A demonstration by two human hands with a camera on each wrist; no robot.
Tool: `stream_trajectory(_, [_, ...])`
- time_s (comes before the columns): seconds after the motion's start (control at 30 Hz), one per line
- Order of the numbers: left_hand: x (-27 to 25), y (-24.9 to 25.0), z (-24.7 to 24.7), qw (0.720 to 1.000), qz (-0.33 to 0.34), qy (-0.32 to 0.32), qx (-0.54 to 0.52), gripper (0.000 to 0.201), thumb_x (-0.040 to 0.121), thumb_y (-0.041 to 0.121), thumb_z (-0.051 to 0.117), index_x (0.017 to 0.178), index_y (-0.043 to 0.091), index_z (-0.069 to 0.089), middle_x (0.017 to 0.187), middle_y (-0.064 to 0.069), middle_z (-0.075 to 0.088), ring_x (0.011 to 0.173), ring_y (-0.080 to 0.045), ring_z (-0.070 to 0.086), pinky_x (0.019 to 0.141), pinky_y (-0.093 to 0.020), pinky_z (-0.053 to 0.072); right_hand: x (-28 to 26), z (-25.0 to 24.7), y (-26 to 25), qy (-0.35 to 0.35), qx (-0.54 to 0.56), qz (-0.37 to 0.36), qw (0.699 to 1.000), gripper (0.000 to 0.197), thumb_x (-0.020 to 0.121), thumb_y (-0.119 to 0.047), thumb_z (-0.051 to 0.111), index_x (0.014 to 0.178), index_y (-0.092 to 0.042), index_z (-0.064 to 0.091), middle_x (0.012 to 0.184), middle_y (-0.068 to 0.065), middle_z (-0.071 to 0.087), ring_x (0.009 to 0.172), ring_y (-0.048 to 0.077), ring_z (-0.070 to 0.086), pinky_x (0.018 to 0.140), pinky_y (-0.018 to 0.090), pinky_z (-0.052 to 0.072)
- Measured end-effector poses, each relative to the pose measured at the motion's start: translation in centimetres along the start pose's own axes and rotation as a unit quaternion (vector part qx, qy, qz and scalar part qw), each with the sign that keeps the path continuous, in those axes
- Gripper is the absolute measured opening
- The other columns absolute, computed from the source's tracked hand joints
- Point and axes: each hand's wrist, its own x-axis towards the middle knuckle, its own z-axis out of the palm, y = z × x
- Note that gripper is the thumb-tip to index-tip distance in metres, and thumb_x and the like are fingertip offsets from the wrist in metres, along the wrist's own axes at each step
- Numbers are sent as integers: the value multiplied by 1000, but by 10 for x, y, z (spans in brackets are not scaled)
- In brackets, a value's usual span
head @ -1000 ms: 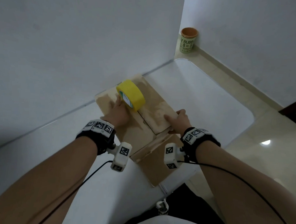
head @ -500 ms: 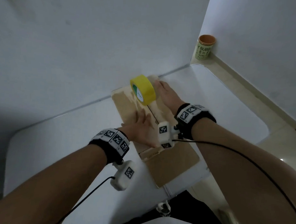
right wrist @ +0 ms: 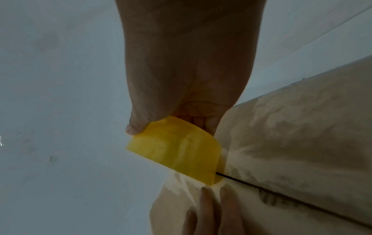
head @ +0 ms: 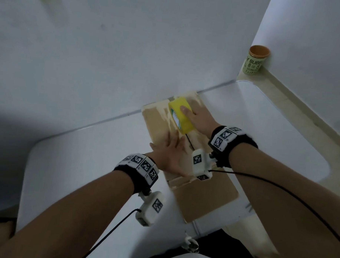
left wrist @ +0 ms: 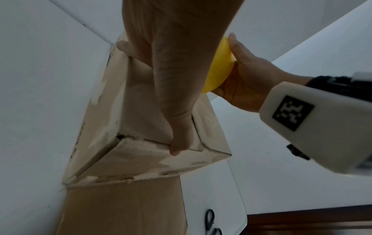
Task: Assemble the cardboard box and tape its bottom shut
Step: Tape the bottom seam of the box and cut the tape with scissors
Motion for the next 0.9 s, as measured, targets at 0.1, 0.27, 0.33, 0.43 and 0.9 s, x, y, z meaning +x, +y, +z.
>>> stream_trajectory(0.1, [3,-4,4,1000,6,5,-11,138,62,78,65,148,21,-27,151,3,-41,139,-30,-38,98,-83,7,-22,-3,-13,16,-4,12,1000,76,74,-86,30,129,-38,49,124,-9,62,117,15,57,102,42,44])
stream_trajectory(0.27, [5,-10,8,999,18,34,-21,139,59,79,66,150,23,-23,153,3,-39,140,-27,-35,98,-83,5,-58,-12,-34,16,59,45,997,65,88,-67,39,141,-30,43,143,-2,49,132,18,45,113,41,34])
stream_trajectory(0.33, [6,-12,11,999,20,44,-23,139,58,80,66,151,23,-21,154,2,-37,141,-27,-35,98,-83,5,-74,-20,-34,8,69,86,994,58,95,-55,40,141,-21,45,145,3,46,133,20,43,110,30,32])
stream_trajectory(0.43, [9,-11,17,998,14,60,-5,138,58,82,64,151,22,-20,155,1,-35,142,-25,-33,99,-82,7,-93,-26,-30,13,51,98,994,53,97,-49,42,137,-15,49,142,6,49,130,22,44,97,22,31])
stream_trajectory(0.9, [8,-1,19,997,-29,69,6,140,58,80,65,151,15,-16,157,-1,-29,146,-25,-25,103,-77,14,-122,-32,-28,-40,34,174,983,70,91,-60,43,143,-14,42,146,11,44,131,29,45,111,43,36])
